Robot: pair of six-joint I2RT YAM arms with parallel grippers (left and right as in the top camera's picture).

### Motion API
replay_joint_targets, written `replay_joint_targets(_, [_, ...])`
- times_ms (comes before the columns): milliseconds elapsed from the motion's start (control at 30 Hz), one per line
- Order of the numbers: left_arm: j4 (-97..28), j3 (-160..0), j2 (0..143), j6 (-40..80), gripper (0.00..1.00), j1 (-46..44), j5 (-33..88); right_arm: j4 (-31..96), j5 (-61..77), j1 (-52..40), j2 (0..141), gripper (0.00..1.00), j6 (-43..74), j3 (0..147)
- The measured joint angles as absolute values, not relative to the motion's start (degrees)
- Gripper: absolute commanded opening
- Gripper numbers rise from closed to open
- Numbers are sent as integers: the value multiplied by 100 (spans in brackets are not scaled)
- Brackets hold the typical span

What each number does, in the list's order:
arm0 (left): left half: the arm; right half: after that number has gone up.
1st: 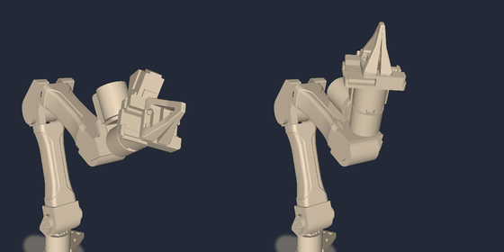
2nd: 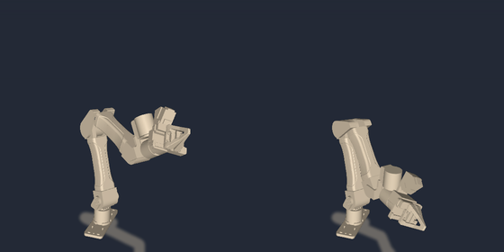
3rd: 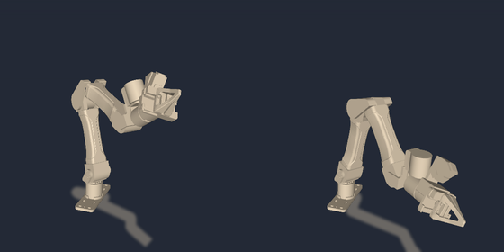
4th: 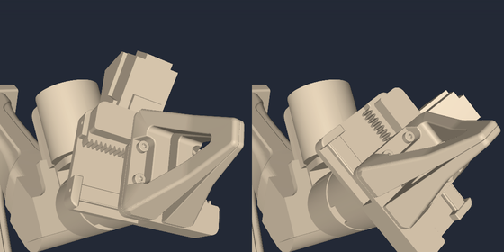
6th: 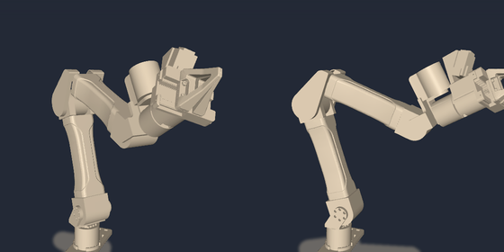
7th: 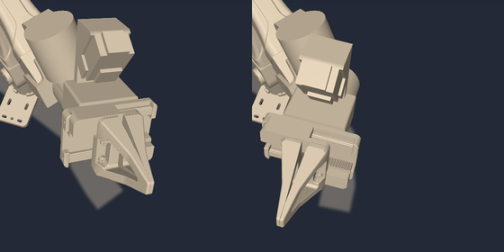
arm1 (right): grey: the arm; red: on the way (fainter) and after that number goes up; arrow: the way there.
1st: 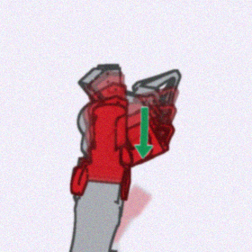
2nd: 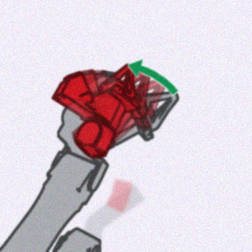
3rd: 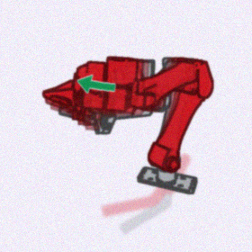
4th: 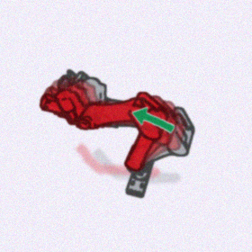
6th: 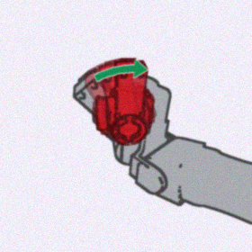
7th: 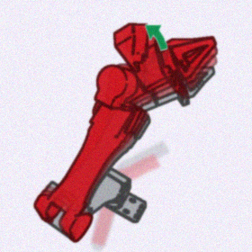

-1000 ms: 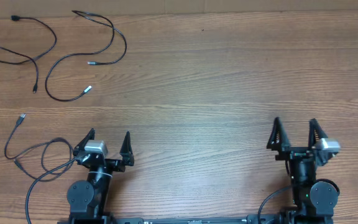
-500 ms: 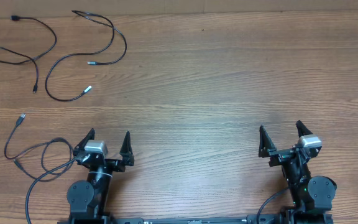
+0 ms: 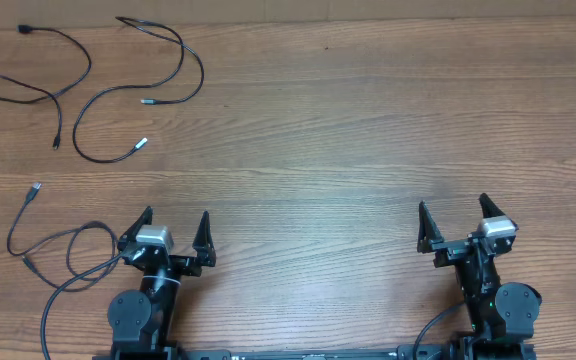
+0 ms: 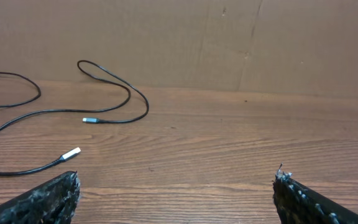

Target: Untangle cables

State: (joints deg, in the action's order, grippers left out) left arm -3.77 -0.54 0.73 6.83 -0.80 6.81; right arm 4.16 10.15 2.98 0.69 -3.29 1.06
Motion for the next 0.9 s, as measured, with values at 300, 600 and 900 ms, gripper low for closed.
replay_joint_targets(300, [-377,-54,73,683,100,-80,681,414,1026,298,69,100,-447,106])
replay_joint_targets(600, [-377,-54,73,683,100,-80,681,416,1028,379,69,100,-451,106])
replay_joint_targets(900, [-377,-54,73,683,100,-80,681,416,1026,679,69,100,-451,106])
